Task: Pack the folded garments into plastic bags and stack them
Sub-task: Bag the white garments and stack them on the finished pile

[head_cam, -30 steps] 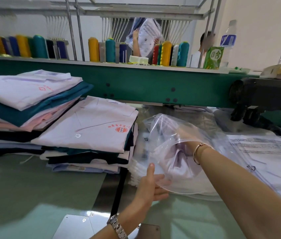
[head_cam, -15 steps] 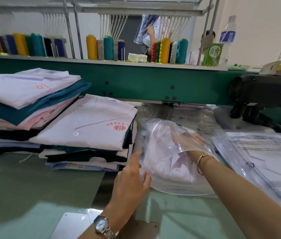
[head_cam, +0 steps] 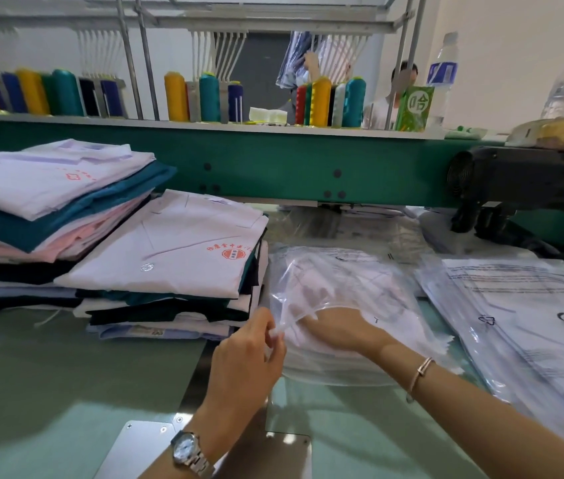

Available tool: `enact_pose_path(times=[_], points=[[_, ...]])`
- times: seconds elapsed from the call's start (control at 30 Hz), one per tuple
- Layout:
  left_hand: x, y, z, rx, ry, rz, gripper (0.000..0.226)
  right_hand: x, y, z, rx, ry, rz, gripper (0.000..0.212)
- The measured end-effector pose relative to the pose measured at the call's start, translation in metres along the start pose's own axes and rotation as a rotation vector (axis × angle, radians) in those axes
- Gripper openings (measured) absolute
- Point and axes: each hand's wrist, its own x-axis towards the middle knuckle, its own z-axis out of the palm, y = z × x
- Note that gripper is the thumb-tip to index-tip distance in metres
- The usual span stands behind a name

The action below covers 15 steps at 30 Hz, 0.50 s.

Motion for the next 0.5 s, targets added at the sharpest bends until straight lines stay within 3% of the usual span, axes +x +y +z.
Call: enact_pose_path(times=[0.03, 0.13, 0.2, 0.3, 0.4, 0.5], points=[[0.000, 0.000, -0.002, 0.015, 0.004, 0.023, 0.032, -0.002, -0.001, 0.005, -0.042, 0.001, -0.058, 0.091], [-0.003, -0.006, -0.006, 0.077, 0.000, 0.036, 0.033, -0.004, 0.001, 0.025, -0.116, 0.016, -0.157, 0.093], [-0.009, -0.012, -0.008, 0.063, -0.050, 0.005, 0.046, -0.002, 0.005, 0.030, -0.138, 0.006, -0.175, 0.100], [-0.020, -0.024, -0.010, 0.023, -0.114, -0.091, 0.038, 0.002, 0.002, 0.030, -0.326, 0.035, -0.179, 0.114], [-0.025, -0.031, -0.009, -0.036, -0.133, -0.182, 0.034, 0.005, -0.006, 0.029, -0.402, 0.102, -0.220, 0.095], [-0.025, -0.031, -0.009, -0.141, -0.140, -0.241, 0.036, 0.003, -0.008, 0.032, -0.444, 0.175, -0.369, 0.063]])
